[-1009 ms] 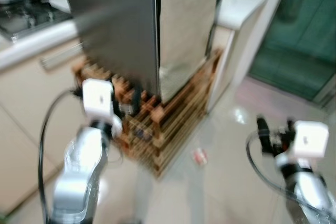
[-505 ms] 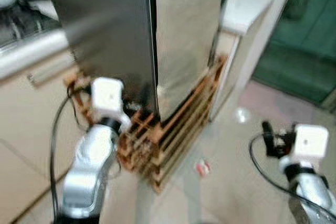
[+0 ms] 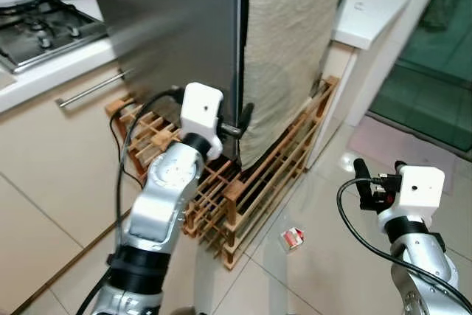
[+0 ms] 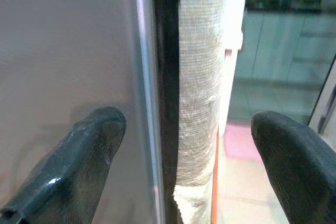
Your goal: Restocking fridge
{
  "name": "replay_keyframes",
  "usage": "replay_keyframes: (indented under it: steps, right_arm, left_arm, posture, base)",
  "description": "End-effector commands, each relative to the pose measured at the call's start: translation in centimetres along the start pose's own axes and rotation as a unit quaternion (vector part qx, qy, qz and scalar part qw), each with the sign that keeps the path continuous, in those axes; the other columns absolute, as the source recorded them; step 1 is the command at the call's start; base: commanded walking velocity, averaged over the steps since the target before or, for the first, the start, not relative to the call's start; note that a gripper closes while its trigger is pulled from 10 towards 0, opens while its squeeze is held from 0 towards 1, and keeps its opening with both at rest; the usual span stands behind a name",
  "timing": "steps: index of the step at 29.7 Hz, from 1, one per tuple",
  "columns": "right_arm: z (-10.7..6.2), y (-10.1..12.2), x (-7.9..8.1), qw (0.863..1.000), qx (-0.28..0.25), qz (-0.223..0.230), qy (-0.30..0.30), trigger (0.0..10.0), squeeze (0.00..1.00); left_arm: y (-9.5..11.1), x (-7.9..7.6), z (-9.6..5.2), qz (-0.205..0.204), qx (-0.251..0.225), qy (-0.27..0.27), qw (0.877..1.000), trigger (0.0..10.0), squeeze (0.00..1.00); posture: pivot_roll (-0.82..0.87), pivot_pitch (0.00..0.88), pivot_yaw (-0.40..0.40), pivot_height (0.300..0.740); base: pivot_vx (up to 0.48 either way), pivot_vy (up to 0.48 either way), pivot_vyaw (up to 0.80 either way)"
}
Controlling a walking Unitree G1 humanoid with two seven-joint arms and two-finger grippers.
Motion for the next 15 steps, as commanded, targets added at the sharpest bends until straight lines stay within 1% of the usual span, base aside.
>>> replay_keyframes:
  steps: [1, 4, 7, 11, 15]
  right_arm:
    - [-0.2, -0.1, -0.3, 1.000, 0.000, -0.005, -0.001, 10.0, 0.00]
    - [-0.4, -0.4, -0.7, 1.000, 0.006, -0.007, -0.007, 10.0, 0.00]
    - [-0.6, -0.5, -0.7, 1.000, 0.007, -0.006, -0.010, 10.0, 0.00]
    - [-0.8, -0.6, -0.7, 1.000, 0.010, -0.007, -0.010, 10.0, 0.00]
    - [-0.9, -0.8, -0.9, 1.000, 0.012, -0.009, -0.011, 10.0, 0.00]
  left_arm:
    - [0.9, 0.1, 0.7, 0.010, -0.015, 0.001, 1.000, 10.0, 0.00]
    - [2.1, 0.1, 1.8, 0.007, -0.030, 0.000, 1.000, 10.0, 0.00]
    - [2.3, 0.1, 2.2, 0.009, -0.034, 0.001, 0.999, 10.0, 0.00]
    - [2.3, 0.1, 2.6, 0.005, -0.037, 0.001, 0.999, 10.0, 0.00]
    - [2.6, -0.4, 2.5, -0.003, -0.043, -0.006, 0.999, 10.0, 0.00]
  posture:
    - [0.00, 0.077, -0.002, 0.740]
    - [-0.01, 0.083, 0.002, 0.740]
    - [-0.01, 0.087, 0.001, 0.740]
    - [-0.02, 0.092, 0.001, 0.740]
    - [-0.01, 0.089, 0.002, 0.740]
  base:
    - [0.000, 0.000, 0.00]
    - [0.000, 0.000, 0.00]
    - [0.000, 0.000, 0.00]
    - [0.000, 0.000, 0.00]
    - [0.000, 0.000, 0.00]
Point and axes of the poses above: a point about 5 cm out from each wrist's last joint towards the gripper, its own z axis pointing out of the wrist towards the gripper, its own y axis along the axis of the wrist's last joint, x = y × z, the point moved 4 cm from there along z, pointing out of the wrist towards the gripper, and after that the axes turned 10 degrees about -z, right-handed, at the moved point
